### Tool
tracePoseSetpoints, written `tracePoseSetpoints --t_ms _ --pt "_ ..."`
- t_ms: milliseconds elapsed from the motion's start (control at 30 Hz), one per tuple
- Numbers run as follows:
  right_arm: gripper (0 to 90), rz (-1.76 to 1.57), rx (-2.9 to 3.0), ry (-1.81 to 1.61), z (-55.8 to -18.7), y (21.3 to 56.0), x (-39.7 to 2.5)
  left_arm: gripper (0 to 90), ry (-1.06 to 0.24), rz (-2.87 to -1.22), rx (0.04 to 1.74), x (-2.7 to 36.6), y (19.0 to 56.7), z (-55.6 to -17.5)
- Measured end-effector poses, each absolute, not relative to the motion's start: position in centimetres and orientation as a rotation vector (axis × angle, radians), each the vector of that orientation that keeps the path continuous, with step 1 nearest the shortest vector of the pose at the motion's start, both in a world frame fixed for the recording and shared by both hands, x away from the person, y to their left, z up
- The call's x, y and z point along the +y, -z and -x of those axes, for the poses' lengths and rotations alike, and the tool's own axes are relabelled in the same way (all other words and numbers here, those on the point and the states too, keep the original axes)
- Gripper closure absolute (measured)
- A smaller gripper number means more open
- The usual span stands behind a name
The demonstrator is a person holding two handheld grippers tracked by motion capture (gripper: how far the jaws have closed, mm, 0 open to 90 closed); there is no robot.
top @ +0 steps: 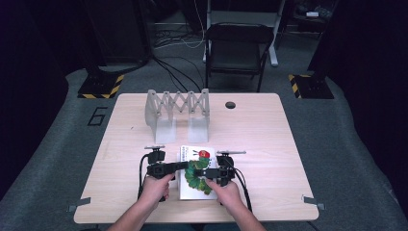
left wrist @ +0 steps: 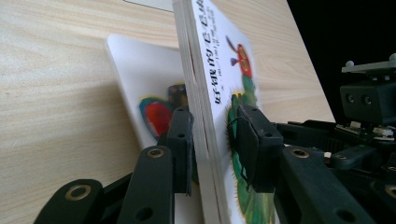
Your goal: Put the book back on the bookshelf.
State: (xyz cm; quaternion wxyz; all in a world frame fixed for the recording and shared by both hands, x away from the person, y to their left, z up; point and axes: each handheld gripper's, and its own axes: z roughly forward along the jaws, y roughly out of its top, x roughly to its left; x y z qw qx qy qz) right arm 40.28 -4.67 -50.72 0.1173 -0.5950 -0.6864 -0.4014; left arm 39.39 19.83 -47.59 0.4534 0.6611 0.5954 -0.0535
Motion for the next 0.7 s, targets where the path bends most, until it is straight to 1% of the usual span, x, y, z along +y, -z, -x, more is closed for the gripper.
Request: tracePoseSetpoints --t_ms 100,167,467,533,700 --pt "12.7 1.756 -2.007 1.175 -40.2 50.7 -4.9 67.3 0.109 -1.633 1.474 19.6 47.6 -39.4" --pt "14.7 1.771 -2.098 1.189 -39.9 50.4 -5.0 67.5 0.096 -1.649 1.475 19.5 47.4 -39.4" --pt "14.7 1.715 -2.274 1.218 -38.7 50.1 -5.6 67.5 0.062 -1.686 1.499 18.6 46.6 -39.5" --pt "14.7 1.701 -2.287 1.237 -38.1 49.9 -5.9 67.5 0.058 -1.688 1.513 18.2 46.4 -39.6" --pt "14.7 1.596 -2.423 1.312 -36.1 49.4 -5.9 67.0 0.024 -1.758 1.521 17.6 45.7 -39.8"
